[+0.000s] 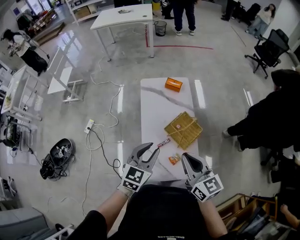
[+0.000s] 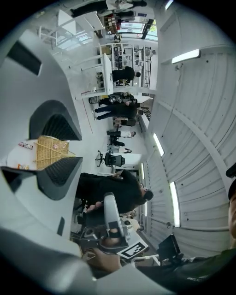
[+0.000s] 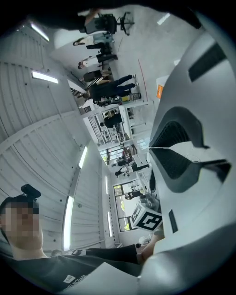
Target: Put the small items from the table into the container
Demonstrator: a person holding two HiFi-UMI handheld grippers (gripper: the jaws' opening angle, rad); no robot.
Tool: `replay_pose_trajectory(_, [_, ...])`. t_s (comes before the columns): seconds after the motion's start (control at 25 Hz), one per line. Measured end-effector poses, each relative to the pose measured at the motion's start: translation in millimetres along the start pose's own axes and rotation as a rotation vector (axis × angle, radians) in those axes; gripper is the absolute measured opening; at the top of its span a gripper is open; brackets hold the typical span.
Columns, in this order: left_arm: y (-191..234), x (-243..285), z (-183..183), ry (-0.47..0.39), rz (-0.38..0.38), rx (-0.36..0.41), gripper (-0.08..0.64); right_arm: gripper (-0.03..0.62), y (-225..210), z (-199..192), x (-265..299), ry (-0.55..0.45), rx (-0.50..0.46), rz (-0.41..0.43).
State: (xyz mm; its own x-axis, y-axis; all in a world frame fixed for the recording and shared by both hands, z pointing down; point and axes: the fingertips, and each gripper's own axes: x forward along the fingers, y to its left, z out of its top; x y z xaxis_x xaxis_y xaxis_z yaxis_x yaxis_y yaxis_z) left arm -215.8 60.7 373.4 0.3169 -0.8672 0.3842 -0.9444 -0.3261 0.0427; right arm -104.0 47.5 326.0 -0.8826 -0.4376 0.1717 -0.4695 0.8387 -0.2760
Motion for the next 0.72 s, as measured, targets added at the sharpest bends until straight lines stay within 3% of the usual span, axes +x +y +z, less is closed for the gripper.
replay_pose_trajectory(0.44, [3.4,73.6,-69.2,0.172,-0.102,0.026,0.13,0.011,-34.4,-20.8,-36.8,0.042,0.077,-0.181])
replay_pose_trajectory(0.72, [1.0,121.9,-135.3,0.319,-0.166,0.058,0.16,0.011,-46.8,-38.2,-51.3,0.083,0.124,-0.262])
